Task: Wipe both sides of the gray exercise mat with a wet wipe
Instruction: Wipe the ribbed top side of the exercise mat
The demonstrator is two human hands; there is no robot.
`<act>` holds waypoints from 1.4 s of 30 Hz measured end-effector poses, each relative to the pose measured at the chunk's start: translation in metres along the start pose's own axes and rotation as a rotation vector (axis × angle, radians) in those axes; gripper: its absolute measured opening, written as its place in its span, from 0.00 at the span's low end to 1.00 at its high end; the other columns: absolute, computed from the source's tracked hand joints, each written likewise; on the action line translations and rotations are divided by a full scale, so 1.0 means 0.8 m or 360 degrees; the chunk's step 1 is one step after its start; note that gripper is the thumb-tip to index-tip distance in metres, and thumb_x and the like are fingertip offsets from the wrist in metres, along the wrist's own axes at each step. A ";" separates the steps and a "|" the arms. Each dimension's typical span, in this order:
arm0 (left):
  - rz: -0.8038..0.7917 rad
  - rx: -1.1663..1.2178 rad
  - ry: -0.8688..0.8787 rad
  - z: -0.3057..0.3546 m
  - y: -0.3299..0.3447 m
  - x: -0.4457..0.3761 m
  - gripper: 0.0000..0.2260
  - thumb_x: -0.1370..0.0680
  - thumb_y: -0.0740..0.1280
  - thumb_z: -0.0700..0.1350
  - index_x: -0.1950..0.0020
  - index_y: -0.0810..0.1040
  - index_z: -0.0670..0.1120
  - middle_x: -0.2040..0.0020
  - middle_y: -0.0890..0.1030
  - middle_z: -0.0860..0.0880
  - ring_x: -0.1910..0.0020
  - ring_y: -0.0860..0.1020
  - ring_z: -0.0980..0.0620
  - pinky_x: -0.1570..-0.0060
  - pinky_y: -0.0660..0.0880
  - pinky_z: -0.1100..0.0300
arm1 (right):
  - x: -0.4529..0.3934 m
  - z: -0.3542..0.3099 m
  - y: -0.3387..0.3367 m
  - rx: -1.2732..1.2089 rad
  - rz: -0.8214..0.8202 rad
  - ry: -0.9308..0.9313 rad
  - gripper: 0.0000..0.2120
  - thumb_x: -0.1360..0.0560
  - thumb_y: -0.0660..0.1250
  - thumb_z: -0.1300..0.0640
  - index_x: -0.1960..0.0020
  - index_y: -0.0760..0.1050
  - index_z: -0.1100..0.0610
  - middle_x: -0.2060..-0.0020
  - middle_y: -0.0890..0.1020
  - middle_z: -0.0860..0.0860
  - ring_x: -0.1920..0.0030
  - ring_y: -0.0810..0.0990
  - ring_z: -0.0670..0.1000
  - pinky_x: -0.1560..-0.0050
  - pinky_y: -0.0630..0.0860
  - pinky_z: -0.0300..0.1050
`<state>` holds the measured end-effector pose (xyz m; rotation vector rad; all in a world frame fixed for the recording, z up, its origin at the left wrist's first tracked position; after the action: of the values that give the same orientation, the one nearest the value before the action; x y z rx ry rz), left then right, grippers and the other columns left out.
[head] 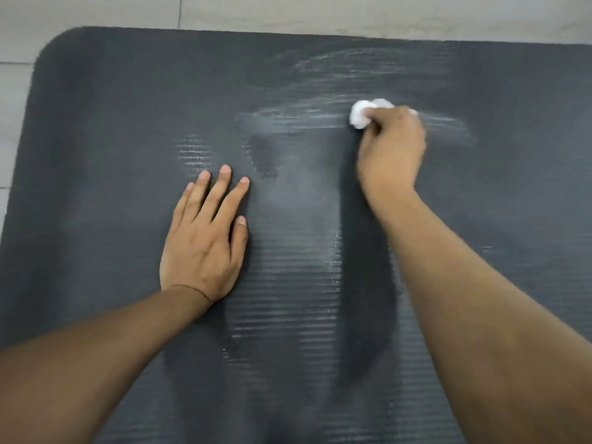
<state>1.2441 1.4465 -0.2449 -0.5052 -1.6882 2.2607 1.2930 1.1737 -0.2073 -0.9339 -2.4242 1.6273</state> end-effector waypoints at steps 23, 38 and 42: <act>0.0073 -0.0001 -0.0093 -0.002 -0.004 0.009 0.23 0.17 0.53 0.47 0.23 0.69 0.43 0.21 0.66 0.42 0.22 0.63 0.39 0.21 0.58 0.44 | 0.038 0.149 -0.053 -0.0079 0.0171 -0.0153 0.16 0.23 0.60 0.63 0.41 0.80 0.51 0.47 0.80 0.50 0.49 0.75 0.56 0.46 0.62 0.31; 0.0002 -0.0078 -0.0217 -0.009 -0.008 0.072 0.25 0.16 0.51 0.49 0.19 0.64 0.49 0.18 0.61 0.46 0.19 0.57 0.43 0.20 0.55 0.44 | 0.049 0.021 -0.020 -0.0270 -0.0079 -0.0081 0.12 0.31 0.59 0.64 0.57 0.80 0.54 0.53 0.83 0.50 0.51 0.79 0.57 0.48 0.70 0.39; 0.0015 -0.0082 -0.0169 -0.007 -0.007 0.073 0.24 0.17 0.52 0.48 0.21 0.67 0.46 0.19 0.62 0.44 0.19 0.59 0.41 0.20 0.54 0.44 | 0.128 -0.171 0.077 -0.0086 -0.0703 -0.0712 0.11 0.29 0.61 0.60 0.54 0.80 0.48 0.46 0.81 0.47 0.46 0.78 0.51 0.51 0.70 0.38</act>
<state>1.1943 1.4775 -0.2472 -0.4116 -1.8024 2.2936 1.2893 1.3538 -0.2277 -0.0066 -2.6910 1.7367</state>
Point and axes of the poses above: each hand's wrist, its own x-axis away from the middle knuckle, its own y-axis out of the palm, z = x × y, the point moved 7 cm from there along -x, towards the middle knuckle
